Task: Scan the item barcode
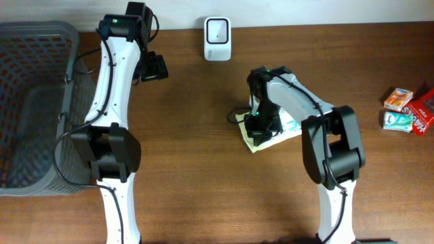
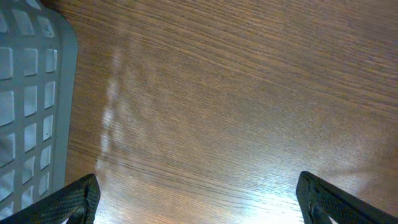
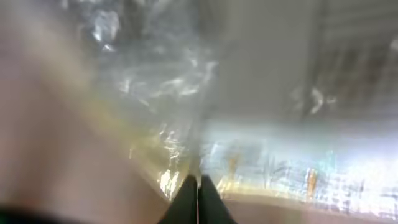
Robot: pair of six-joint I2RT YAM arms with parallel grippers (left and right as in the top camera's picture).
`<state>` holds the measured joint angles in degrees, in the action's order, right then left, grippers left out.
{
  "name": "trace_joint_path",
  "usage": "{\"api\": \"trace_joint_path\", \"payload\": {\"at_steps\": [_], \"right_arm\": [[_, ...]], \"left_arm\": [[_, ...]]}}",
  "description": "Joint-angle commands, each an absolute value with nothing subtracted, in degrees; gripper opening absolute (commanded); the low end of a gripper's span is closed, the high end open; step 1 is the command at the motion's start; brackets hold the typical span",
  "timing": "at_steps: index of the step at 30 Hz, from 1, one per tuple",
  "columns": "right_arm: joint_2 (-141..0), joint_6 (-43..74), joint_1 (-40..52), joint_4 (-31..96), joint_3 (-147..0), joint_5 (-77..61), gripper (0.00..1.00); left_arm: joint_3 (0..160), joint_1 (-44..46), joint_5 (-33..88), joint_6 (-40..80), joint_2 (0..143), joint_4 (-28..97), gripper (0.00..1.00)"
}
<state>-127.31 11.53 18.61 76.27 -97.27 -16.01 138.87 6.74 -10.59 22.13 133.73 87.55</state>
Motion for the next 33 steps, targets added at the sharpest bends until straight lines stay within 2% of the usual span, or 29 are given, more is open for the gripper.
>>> {"api": "trace_joint_path", "payload": {"at_steps": [1,2,3,4,8,13,18,22,23,24,26,28,30,33], "right_arm": [[-123.87,6.26,17.04,81.78,-110.28,-16.38,0.05],[-123.63,6.22,15.68,83.77,-115.20,-13.52,0.25],[-123.61,6.22,14.33,85.38,-119.07,-10.63,0.51],[-123.61,6.22,12.27,86.70,-122.63,-7.07,0.99],[-124.03,6.13,3.01,86.76,-124.49,-4.23,0.99],[-124.14,-15.44,-4.40,80.12,-116.14,-21.69,0.98],[-124.14,-15.64,-5.76,63.53,-99.66,-20.80,0.99],[-124.16,-15.64,-5.76,58.19,-92.49,-21.28,0.99],[-124.18,-15.64,-5.74,58.11,-91.26,-22.55,0.92],[-124.18,-15.64,-5.74,58.04,-90.43,-24.21,0.81],[-124.18,-15.64,-5.63,57.58,-89.17,-26.68,0.51],[-124.18,-14.70,-5.26,57.52,-88.29,-28.29,0.04],[-124.09,-7.88,-5.28,57.17,-88.66,-28.36,0.04],[-123.15,-6.55,-5.65,60.16,-92.68,-30.74,0.04]], "left_arm": [[139.17,6.85,-11.42,22.28,133.60,87.68,0.99],[139.17,6.85,-11.42,22.28,133.60,87.68,0.99],[139.17,6.85,-11.42,22.28,133.60,87.68,0.99],[139.17,6.85,-11.42,22.28,133.60,87.68,0.99],[139.17,6.85,-11.40,22.28,133.60,87.68,0.99],[139.17,6.85,-11.42,22.28,133.60,87.68,0.99],[139.17,6.85,-11.40,22.28,133.60,87.68,0.99],[139.17,6.85,-11.42,22.28,133.60,87.68,0.99],[139.17,6.87,-11.40,22.28,133.60,87.68,0.99],[139.17,6.85,-11.42,22.28,133.60,87.68,0.99],[139.17,6.85,-11.42,22.28,133.60,87.68,0.99],[139.17,6.85,-11.42,22.28,133.60,87.68,0.99],[139.17,6.85,-11.42,22.28,133.60,87.68,0.99],[139.17,6.85,-11.42,22.28,133.60,87.68,0.99]]}}
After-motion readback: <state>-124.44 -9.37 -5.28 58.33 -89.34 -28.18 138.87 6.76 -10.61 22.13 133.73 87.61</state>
